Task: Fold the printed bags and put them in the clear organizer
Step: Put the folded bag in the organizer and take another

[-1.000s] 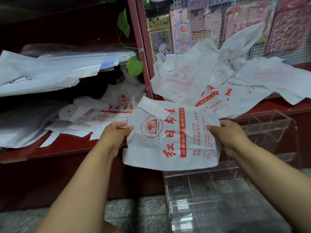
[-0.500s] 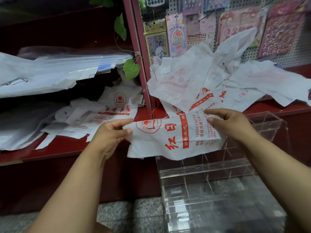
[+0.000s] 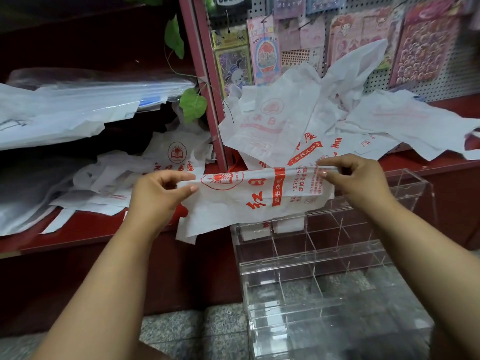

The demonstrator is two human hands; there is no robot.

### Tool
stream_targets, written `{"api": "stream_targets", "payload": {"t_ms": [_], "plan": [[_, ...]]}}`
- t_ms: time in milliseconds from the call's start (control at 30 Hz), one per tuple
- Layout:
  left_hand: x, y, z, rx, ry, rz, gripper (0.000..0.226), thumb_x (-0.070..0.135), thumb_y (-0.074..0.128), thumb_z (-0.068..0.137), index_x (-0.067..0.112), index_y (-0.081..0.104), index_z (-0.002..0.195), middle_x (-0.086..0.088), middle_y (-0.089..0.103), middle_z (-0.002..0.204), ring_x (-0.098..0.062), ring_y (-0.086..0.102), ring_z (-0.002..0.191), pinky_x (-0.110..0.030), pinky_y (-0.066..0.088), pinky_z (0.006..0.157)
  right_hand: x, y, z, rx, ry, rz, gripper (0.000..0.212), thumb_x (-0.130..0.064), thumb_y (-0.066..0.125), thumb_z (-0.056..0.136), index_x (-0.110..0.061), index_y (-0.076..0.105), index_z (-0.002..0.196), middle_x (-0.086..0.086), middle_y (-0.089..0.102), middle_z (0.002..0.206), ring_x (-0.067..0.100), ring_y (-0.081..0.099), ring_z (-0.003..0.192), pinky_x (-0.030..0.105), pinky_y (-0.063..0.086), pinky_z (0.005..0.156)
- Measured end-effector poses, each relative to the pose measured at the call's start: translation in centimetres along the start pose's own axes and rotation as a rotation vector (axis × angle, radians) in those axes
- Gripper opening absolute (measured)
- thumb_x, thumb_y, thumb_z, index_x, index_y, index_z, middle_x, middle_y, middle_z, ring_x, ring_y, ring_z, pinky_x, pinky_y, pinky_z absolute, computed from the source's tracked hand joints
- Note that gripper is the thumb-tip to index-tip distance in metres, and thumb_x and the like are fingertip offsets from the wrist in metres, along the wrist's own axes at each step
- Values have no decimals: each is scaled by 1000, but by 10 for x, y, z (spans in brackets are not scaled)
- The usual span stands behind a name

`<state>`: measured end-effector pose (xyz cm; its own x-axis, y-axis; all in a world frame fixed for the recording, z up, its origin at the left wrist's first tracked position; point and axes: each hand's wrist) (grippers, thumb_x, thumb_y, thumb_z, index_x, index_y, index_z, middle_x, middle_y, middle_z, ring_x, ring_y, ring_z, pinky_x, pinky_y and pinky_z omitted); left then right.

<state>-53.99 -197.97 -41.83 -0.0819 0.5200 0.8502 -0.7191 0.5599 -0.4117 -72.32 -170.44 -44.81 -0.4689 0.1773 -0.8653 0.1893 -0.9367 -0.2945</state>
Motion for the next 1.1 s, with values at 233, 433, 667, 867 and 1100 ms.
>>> {"api": "stream_targets", "payload": {"t_ms": [233,433,667,867,1100], "plan": [[2,2,2,-60,-13,-167,12,11,68,89,17,64,79,8,67,111,-14,62,88,-20,53,58,-1,2,3,96,-9,-105,5,-22,67,88,-19,64,85,0,53,106,14,54,94,16,44,80],[4,16,-4,63,-3,-189,17,23,56,98,26,49,82,-2,63,82,-13,57,67,-30,47,58,-8,8,-4,30,116,36,27,-31,55,96,-7,67,92,5,72,91,25,69,87,49,55,82],[1,26,-1,196,-114,-196,5,23,61,95,23,56,93,0,66,94,-18,65,83,-35,54,68,-13,9,-8,-126,340,221,21,-26,61,93,-16,59,111,3,70,93,21,72,83,42,59,77],[-6,21,6,118,-291,-408,41,7,70,87,16,51,122,-13,64,115,-24,70,91,-34,59,66,-1,12,-8,-189,380,334,70,4,71,78,-32,41,130,8,72,105,25,72,88,54,57,79],[-10,16,6,-73,-245,-556,40,-12,63,84,22,45,92,-7,70,83,-18,71,69,-29,60,59,3,10,-2,12,331,314,31,-3,68,85,-16,40,82,12,72,96,23,73,83,48,59,77]]}}
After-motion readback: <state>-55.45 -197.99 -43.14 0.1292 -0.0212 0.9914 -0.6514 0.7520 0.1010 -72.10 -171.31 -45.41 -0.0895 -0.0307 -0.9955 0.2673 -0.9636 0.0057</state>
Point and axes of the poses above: each hand's wrist, its own z-axis towards the middle knuckle, its own y-axis out of the palm, x = y × z
